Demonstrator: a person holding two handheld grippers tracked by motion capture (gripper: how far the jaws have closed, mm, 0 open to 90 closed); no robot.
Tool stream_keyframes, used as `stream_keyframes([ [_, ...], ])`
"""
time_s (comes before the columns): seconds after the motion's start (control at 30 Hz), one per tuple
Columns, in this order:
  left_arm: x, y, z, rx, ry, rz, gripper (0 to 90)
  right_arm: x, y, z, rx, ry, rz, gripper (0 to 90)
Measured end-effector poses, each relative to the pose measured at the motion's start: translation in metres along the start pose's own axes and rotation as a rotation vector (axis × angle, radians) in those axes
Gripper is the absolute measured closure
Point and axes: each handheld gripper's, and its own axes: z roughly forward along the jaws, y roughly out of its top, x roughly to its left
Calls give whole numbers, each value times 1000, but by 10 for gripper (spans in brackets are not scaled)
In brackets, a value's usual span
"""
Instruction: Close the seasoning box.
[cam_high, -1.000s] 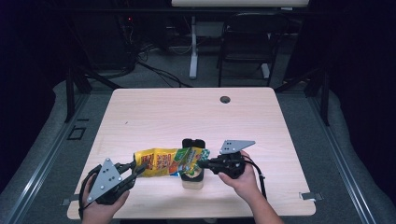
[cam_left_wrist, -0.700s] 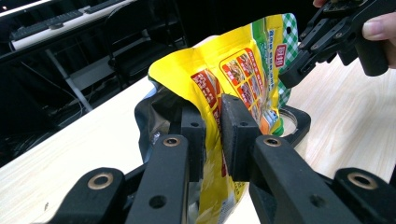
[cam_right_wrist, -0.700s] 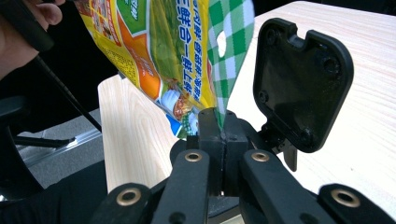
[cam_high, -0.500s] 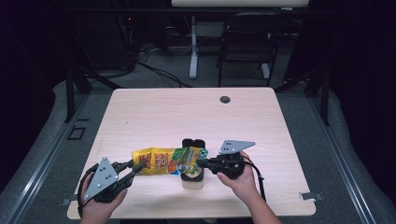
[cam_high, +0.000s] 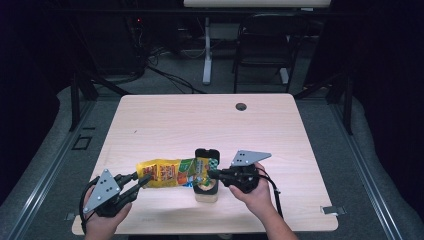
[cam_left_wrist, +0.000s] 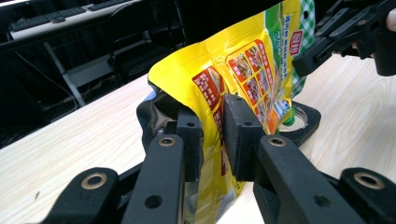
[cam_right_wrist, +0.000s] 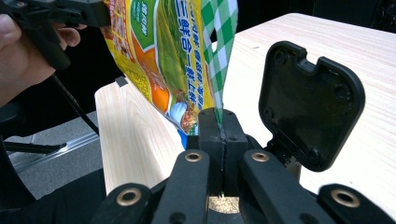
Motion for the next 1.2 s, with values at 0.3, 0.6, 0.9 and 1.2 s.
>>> stream_keyframes([
  [0.3,1,-7,2,5,-1,0,750,3,5,-2,-3,-15,-10,900],
  [0.6,1,-15,3,13,4,-16,735,4,6,-2,-10,-12,15,900],
  [0.9,3,-21,0,17,13,-36,716,6,10,2,-16,-3,31,900],
  [1.2,8,-28,1,29,1,-75,696,7,19,3,-30,11,31,900],
])
